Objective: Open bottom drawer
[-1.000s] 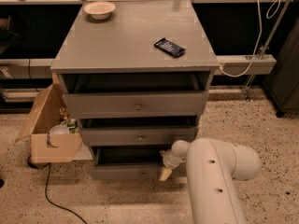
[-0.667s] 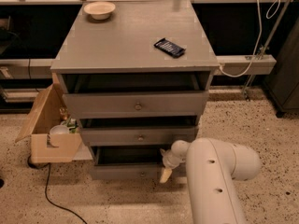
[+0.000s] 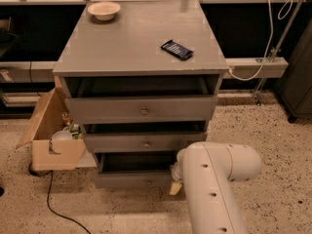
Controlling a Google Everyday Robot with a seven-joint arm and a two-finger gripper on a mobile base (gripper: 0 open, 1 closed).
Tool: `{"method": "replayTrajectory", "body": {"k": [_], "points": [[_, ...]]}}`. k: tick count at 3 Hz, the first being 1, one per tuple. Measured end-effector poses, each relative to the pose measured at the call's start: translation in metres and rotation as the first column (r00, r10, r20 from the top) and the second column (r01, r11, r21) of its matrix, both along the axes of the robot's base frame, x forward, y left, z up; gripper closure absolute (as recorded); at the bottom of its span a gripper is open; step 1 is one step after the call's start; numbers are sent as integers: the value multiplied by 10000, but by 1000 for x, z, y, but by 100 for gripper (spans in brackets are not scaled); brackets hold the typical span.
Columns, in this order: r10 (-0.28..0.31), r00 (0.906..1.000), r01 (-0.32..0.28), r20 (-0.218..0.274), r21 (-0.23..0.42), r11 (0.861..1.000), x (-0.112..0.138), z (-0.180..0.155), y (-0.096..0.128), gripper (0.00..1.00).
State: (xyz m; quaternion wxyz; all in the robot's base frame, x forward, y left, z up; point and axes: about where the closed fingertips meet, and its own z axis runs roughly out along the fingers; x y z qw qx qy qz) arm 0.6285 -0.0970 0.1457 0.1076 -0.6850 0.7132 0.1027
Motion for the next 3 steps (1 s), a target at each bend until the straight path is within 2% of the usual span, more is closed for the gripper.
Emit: {"method": "replayTrajectory", "body": {"k": [1,3], "points": [[-206,9991,193,-379,-338,9992,-20,-5,-11,49],[-206,9991,194,-378,-338,9992,-20,6,-11,95]]}}
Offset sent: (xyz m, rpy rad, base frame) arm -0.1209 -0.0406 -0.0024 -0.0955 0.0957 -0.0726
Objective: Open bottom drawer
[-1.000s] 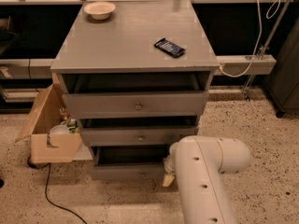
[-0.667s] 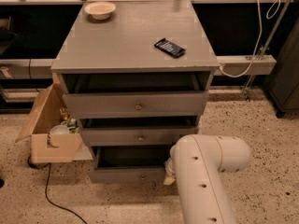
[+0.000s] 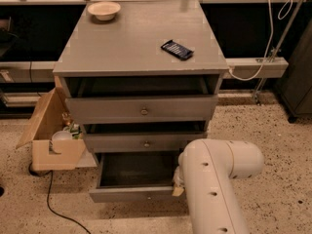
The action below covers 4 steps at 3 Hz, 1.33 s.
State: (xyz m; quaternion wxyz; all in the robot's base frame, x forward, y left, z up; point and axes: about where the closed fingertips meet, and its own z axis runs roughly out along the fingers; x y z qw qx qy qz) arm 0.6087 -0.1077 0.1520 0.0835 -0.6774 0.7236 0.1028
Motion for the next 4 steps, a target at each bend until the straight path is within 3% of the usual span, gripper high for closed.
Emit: {"method": "replayTrajectory", "body": {"k": [1,2,4], "points": [[-252,9997,253,-24,229,9994,-31,-6,-6,100],[-366,9993,367,-27,376,9986,-44,-4,-5,97],[-366,9993,367,-28,376,9986,-44,-4,-5,51]]}}
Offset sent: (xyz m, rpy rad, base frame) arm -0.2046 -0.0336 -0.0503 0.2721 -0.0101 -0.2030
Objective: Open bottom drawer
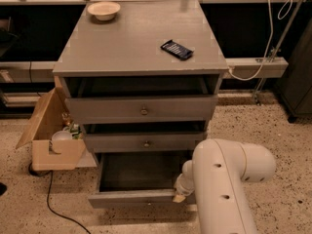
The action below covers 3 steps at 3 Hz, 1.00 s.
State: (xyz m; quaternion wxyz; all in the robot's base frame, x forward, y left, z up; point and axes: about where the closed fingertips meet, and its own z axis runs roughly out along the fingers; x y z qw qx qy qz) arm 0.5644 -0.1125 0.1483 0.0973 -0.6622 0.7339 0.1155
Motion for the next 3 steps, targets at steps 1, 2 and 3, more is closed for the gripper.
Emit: {"method": "replayTrajectory", "body": {"k": [1,2,3], "points": [[0,10000,0,0,0,10000,0,0,0,28],[-17,10000,17,-41,23,10000,-1,-1,-1,0],[-177,9988,188,-447,246,9995,-15,-9,-13,0]]}}
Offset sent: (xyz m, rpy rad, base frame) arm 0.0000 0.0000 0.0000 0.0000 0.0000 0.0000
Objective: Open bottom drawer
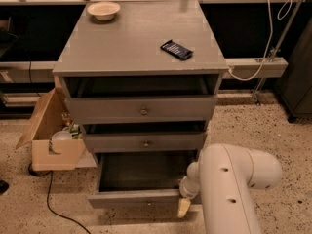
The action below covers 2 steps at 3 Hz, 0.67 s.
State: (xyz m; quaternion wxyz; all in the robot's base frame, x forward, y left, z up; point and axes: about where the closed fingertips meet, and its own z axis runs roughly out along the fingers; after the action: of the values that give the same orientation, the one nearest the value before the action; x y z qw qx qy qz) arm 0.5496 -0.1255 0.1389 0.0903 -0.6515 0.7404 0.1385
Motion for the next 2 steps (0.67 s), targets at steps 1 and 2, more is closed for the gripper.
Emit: {"method": "replayTrajectory", "body": {"k": [1,2], "points": [[-125,9990,136,-440,241,9996,-21,-7,-9,26],[-125,9990,136,-440,240,9996,-21,-6,-9,50]]}}
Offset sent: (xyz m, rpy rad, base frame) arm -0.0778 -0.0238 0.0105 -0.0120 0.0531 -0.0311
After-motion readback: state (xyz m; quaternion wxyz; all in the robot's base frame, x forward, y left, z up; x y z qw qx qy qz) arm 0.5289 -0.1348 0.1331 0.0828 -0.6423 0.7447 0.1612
